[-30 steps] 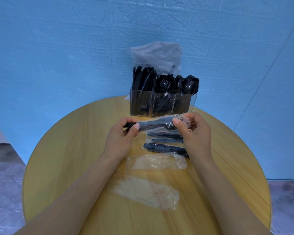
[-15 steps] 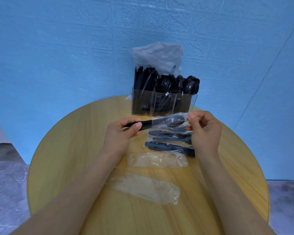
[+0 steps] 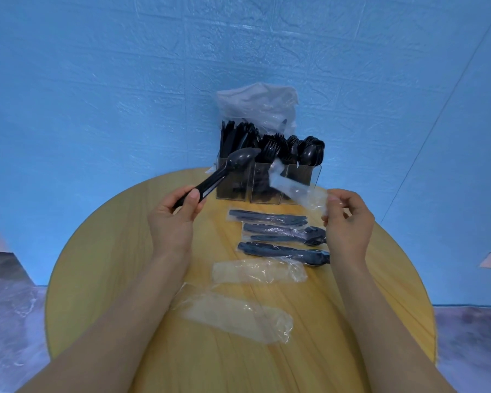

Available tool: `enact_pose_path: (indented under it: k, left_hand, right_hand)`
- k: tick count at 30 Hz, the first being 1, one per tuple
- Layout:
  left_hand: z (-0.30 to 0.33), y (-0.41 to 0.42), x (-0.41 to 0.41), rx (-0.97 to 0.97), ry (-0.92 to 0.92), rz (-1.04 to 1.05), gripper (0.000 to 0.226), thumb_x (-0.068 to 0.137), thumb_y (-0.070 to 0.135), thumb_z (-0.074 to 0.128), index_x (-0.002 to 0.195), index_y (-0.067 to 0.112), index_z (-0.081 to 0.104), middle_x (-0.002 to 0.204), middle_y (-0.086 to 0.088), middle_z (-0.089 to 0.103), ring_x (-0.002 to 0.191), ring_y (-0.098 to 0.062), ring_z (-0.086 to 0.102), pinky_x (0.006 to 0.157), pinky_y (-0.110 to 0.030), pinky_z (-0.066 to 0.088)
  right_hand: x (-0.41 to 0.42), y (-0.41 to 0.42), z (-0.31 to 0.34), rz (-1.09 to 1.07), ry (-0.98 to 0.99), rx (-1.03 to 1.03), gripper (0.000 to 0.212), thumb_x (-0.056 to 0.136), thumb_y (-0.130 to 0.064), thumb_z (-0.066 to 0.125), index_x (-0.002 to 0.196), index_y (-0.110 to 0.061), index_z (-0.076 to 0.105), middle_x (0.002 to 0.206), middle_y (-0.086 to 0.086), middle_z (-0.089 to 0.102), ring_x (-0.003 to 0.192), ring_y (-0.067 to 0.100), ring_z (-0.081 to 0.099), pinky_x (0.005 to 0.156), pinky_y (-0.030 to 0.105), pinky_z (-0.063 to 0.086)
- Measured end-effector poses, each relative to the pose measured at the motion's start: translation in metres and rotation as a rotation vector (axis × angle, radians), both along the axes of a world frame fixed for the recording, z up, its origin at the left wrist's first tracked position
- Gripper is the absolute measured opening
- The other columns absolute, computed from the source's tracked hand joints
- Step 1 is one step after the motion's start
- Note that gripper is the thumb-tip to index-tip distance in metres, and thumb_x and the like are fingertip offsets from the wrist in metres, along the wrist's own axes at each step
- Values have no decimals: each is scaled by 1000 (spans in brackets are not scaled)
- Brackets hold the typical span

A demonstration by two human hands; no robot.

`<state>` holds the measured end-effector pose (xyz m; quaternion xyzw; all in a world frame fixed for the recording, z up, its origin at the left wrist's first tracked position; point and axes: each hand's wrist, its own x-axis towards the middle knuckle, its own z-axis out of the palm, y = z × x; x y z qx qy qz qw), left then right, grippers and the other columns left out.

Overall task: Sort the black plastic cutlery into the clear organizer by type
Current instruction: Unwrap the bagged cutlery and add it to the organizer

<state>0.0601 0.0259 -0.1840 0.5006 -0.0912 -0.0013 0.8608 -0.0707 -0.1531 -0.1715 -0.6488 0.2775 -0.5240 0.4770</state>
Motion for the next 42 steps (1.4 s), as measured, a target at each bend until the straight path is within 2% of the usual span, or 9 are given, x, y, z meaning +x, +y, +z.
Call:
enact_pose_path:
  k: [5,13,16,22,26,30,32,36,42]
  left_hand:
    - [1,1,0,-18,-58,18,11,87,3,62,91,13,67,86,-4,64,71,-5,66,73,-17,52]
    - [3,-1,-8,74,-148,10,12,85,7,65,88,17,69,72,11,70,72,-6,67,73,-17,53]
    - [3,-1,-10,123,-188,8,10,84,9,68,89,18,70,74,10,71,73,-9,68,74,-20,54]
    - [4,0,-11,145,-214,25,11,84,8,67,91,16,70,81,1,70,72,-9,68,72,-18,53]
    - [6,0,-12,136,-212,14,11,84,8,67,91,15,70,82,1,70,73,-9,68,72,-18,53]
    - [4,-3,-18,173,-236,-40,11,83,9,68,91,16,71,85,-2,70,75,-10,68,73,-20,54]
    - [4,-4,-17,178,-230,-62,12,83,9,68,90,17,72,83,1,71,75,-10,68,73,-20,54]
    - [1,-6,-21,198,-212,-157,15,83,5,67,86,19,72,77,7,72,77,-13,70,71,-18,54]
    - [-1,-7,-23,324,-218,-328,14,81,3,68,86,16,71,75,3,71,71,-11,66,70,-20,55]
  right_hand:
    - [4,22,-2,334,317,-263,16,86,-9,62,72,-16,65,59,-8,55,56,3,49,53,17,43]
    - [10,36,-11,591,582,-421,19,86,-32,65,70,-20,66,62,-7,61,56,1,51,54,15,44]
    - [10,37,-10,616,625,-452,22,85,-40,63,69,-25,66,63,-6,63,57,5,53,57,24,45]
    - [8,32,-9,508,802,-575,20,83,-39,67,70,-24,66,65,-8,63,58,4,50,56,15,39]
    - [8,33,-8,483,750,-581,26,85,-39,64,72,-18,70,66,-7,61,59,4,51,57,18,42]
    - [10,38,-5,507,650,-551,29,87,-43,58,65,-25,65,80,-7,57,77,3,51,69,23,43]
    - [11,37,1,462,457,-382,36,90,-40,54,66,-15,62,69,1,55,64,4,49,67,26,44]
    - [12,31,10,620,-49,172,37,85,-40,52,108,-14,60,67,-4,57,60,7,51,59,21,44]
    - [12,26,9,573,-154,211,16,94,-21,50,94,-9,59,65,6,51,51,10,48,51,20,41]
